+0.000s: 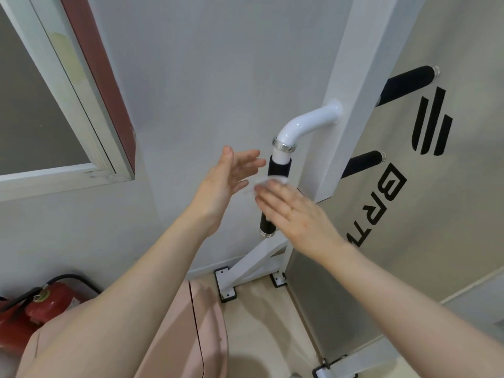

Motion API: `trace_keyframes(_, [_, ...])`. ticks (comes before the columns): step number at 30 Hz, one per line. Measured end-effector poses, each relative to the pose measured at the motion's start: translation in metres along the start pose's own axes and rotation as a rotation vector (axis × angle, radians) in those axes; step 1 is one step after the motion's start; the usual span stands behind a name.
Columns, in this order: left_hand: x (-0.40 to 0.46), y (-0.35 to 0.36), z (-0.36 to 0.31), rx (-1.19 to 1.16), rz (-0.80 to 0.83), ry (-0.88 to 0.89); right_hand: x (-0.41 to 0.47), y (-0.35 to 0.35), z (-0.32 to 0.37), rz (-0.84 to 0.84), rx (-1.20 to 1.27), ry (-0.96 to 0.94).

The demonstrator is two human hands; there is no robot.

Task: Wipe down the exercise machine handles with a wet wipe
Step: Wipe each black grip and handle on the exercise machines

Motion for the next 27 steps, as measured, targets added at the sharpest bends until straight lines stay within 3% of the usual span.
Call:
trace_keyframes(4, [0.003,0.006,-0.009,-0.02,-0.002,0.048,-0.011,0.008,0.0,-0.009,0.219,0.21])
trace_keyframes(8, [-0.002,0.012,-0.009,0.051,0.023,0.087,0.016,-0.016,-0.006,-0.046,0.792,0.748])
trace_keyframes(12, [-0.006,0.016,-0.006,0.187,0.024,0.175,0.02,-0.006,-0.006,0.074,1.251,1.037])
trace_keyframes(17, [-0.005,0.012,-0.006,0.262,-0.038,0.238,-0.007,0.012,-0.002,0.397,1.346,1.134])
trace_keyframes(23, [-0.003,0.022,-0.008,0.227,-0.015,0.188,0.023,-0.01,-0.018,0.124,1.565,1.009])
trace_keyframes(27, [-0.005,0.026,-0.004,0.259,-0.018,0.16,-0.024,0.02,0.007,0.439,1.351,1.114])
Point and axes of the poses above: each hand's wrist, its own x-axis towards the middle knuckle, its own y-axis out of the palm, z = x × y, the point moved 4 cm from there along x, towards the middle knuckle, and after that the axes turned 8 degrees about y, right-handed, at the moved point
